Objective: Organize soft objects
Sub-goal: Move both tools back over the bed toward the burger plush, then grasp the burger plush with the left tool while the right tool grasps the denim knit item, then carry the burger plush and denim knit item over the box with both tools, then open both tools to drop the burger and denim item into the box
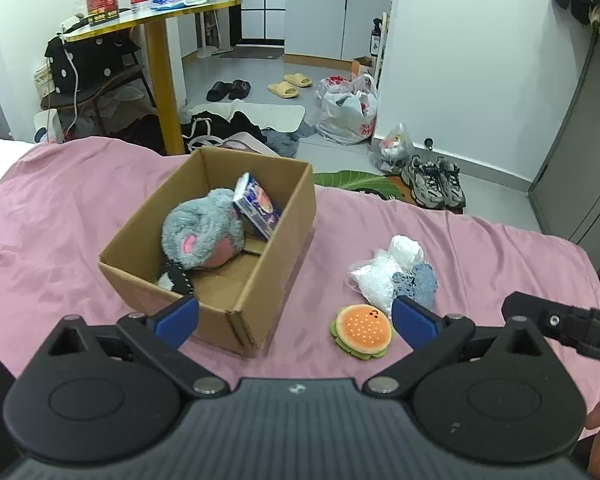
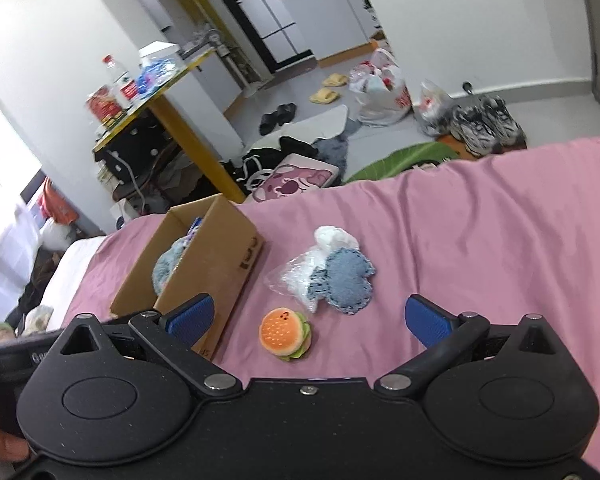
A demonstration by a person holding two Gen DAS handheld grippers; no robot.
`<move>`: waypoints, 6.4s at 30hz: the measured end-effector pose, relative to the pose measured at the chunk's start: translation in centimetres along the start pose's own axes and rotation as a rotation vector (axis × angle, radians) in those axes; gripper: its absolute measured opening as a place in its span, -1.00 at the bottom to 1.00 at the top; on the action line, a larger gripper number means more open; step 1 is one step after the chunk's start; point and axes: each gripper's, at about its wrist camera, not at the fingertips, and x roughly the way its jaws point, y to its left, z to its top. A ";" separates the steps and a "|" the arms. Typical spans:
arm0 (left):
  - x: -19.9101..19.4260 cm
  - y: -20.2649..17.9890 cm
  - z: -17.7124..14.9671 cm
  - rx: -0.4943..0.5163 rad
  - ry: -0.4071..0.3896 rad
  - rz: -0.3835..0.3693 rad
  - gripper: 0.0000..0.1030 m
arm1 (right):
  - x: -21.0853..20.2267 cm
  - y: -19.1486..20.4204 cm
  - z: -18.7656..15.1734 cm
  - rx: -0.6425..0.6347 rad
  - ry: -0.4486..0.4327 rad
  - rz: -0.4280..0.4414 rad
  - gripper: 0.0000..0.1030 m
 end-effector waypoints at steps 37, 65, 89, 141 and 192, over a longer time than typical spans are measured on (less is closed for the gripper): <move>12.9 -4.9 -1.4 -0.021 0.259 -0.047 0.12 | 7.5 -5.0 0.3 0.165 0.136 0.079 0.56; 13.0 -2.0 -1.0 -0.106 0.269 -0.072 -0.39 | 10.6 -3.7 0.5 0.084 0.208 0.096 -0.40; 4.8 -0.8 1.7 -0.016 0.060 -0.196 -0.46 | 1.3 0.4 2.9 0.016 -0.032 -0.073 -0.40; -0.6 11.6 4.9 -0.120 -0.138 -0.274 -0.55 | -0.4 12.5 1.9 -0.132 -0.111 -0.098 -0.39; 4.3 18.3 7.4 -0.345 0.103 -0.150 0.34 | 10.1 17.8 4.5 -0.088 0.114 -0.026 0.36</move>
